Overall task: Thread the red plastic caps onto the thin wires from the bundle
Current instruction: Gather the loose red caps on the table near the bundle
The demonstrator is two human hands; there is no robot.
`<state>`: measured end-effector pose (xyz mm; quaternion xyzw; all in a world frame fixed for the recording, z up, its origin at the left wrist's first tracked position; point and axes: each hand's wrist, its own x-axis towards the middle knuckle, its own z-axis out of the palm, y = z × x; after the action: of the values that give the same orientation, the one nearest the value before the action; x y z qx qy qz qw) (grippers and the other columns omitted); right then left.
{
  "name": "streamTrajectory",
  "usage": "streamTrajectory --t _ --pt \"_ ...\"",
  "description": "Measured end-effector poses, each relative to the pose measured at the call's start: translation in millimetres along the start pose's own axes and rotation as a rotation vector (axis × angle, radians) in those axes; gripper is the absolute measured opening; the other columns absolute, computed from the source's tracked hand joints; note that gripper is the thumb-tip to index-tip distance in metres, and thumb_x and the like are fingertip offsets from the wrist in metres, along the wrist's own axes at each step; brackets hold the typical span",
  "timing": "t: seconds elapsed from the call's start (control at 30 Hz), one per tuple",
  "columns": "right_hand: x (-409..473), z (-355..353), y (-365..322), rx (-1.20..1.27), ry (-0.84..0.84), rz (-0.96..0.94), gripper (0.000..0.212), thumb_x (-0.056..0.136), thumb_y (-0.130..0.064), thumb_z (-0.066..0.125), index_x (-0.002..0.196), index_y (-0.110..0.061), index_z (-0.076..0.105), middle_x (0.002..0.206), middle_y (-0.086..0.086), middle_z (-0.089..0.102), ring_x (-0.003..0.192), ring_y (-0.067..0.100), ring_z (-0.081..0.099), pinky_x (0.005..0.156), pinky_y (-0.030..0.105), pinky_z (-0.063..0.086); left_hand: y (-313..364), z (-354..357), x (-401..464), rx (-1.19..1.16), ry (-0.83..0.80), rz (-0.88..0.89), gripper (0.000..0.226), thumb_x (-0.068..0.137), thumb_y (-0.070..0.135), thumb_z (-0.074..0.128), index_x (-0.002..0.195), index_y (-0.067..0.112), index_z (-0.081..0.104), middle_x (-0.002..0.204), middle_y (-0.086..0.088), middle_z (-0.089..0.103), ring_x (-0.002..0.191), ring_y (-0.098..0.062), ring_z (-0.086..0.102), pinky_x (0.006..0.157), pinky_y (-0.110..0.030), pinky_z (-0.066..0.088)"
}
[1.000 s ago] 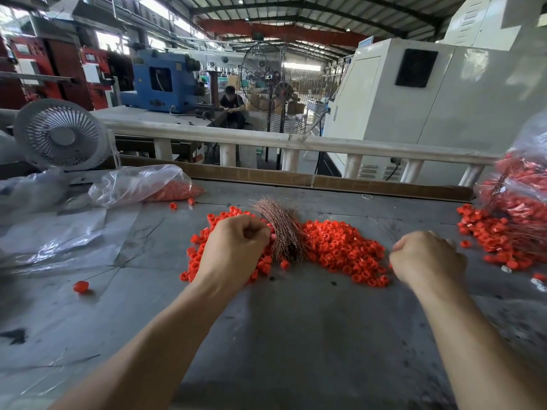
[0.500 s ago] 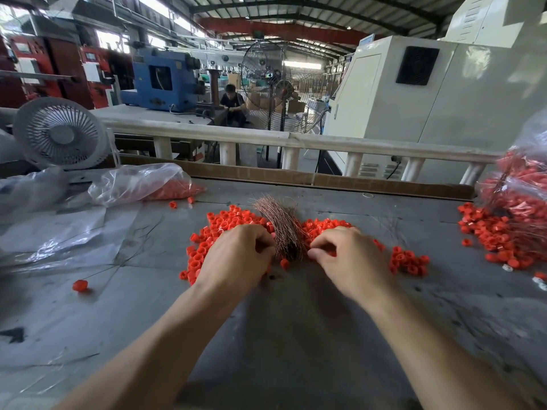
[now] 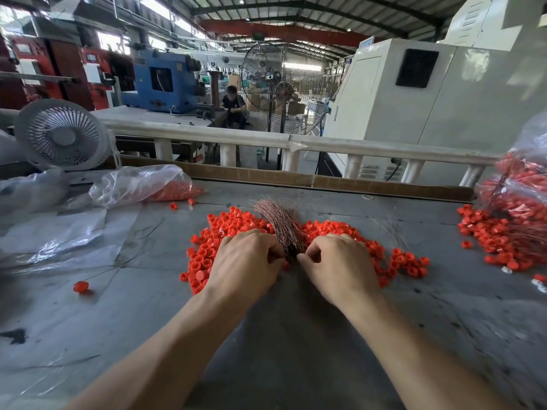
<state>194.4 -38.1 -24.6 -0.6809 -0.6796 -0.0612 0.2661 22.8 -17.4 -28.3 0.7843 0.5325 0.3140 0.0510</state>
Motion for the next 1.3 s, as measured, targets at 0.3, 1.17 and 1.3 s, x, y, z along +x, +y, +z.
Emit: streamTrajectory --t 0.3,1.17,1.3 --pt "0 1 -6 0.000 0.009 0.007 0.015 0.093 -0.039 0.067 0.085 -0.027 0.067 0.096 -0.005 0.070 0.101 0.022 0.059 0.089 0.037 0.044 2 6 3 0.067 -0.045 0.036 0.016 0.088 0.039 0.069 0.104 0.039 0.071 0.101 0.015 0.060 0.107 -0.010 0.054 0.094 -0.032 0.035" --pt "-7 -21 -18 0.149 0.256 -0.275 0.013 0.080 -0.023 0.067 0.069 -0.018 0.061 0.069 -0.006 0.056 0.074 0.020 0.051 0.072 0.038 0.044 11 -7 2 -0.350 0.120 0.158 0.020 0.085 0.008 0.075 0.093 0.026 0.078 0.080 0.018 0.062 0.078 -0.002 0.059 0.069 -0.011 0.041" --pt "-7 -20 -12 0.471 0.216 -0.212 0.008 0.087 -0.012 0.066 0.086 -0.021 0.065 0.081 -0.011 0.061 0.075 0.009 0.056 0.068 0.022 0.042 16 -10 1 -0.580 0.128 0.033 0.019 0.087 0.006 0.075 0.087 0.025 0.080 0.081 0.011 0.071 0.078 -0.005 0.067 0.068 -0.018 0.050"
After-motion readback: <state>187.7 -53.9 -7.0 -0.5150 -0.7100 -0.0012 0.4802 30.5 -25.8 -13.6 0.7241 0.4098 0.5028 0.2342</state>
